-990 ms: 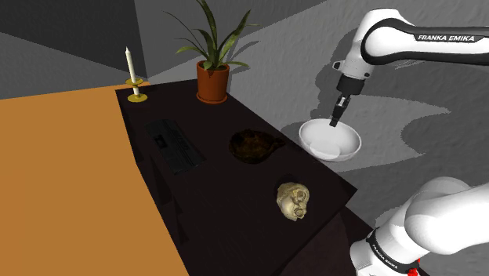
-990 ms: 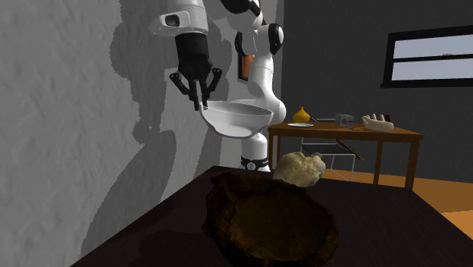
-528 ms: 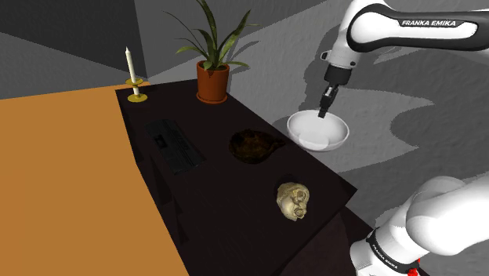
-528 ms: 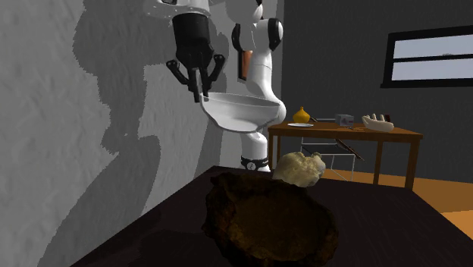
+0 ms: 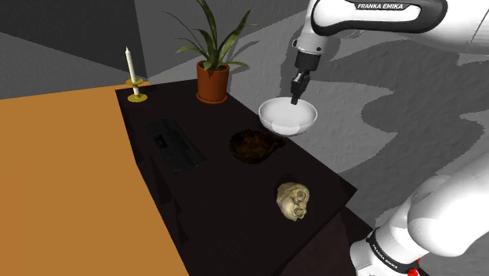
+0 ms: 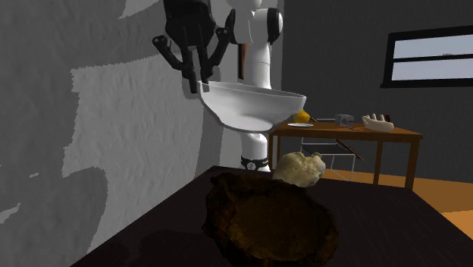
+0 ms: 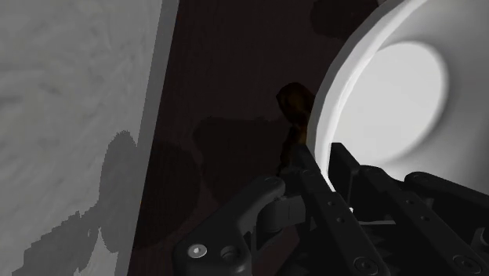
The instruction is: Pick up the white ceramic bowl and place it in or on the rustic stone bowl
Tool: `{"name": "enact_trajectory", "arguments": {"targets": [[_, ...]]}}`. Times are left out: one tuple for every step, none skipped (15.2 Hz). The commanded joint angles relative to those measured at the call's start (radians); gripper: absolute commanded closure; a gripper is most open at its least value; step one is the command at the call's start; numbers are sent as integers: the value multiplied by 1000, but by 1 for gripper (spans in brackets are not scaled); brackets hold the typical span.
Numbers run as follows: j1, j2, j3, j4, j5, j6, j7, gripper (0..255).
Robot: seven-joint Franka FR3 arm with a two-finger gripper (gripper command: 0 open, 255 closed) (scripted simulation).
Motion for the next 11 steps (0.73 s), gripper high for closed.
{"name": "enact_trajectory", "arguments": {"targets": [[11, 69, 12, 91, 8, -19, 23, 255], [16, 107, 17, 140, 11, -30, 34, 255], [20, 145, 22, 191, 14, -43, 44, 255], [26, 195, 27, 261, 17, -61, 57, 255], [26, 193, 27, 245, 17, -47, 56, 255], [26, 192, 28, 229, 17, -33, 55, 255], [27, 190, 28, 214, 17, -19, 54, 255], [27, 189, 28, 199, 17, -5, 53, 255], [27, 188, 28, 184, 17, 8, 52, 255], [27, 187, 28, 170, 17, 22, 51, 255], [27, 187, 28, 156, 17, 35, 50, 255]]}}
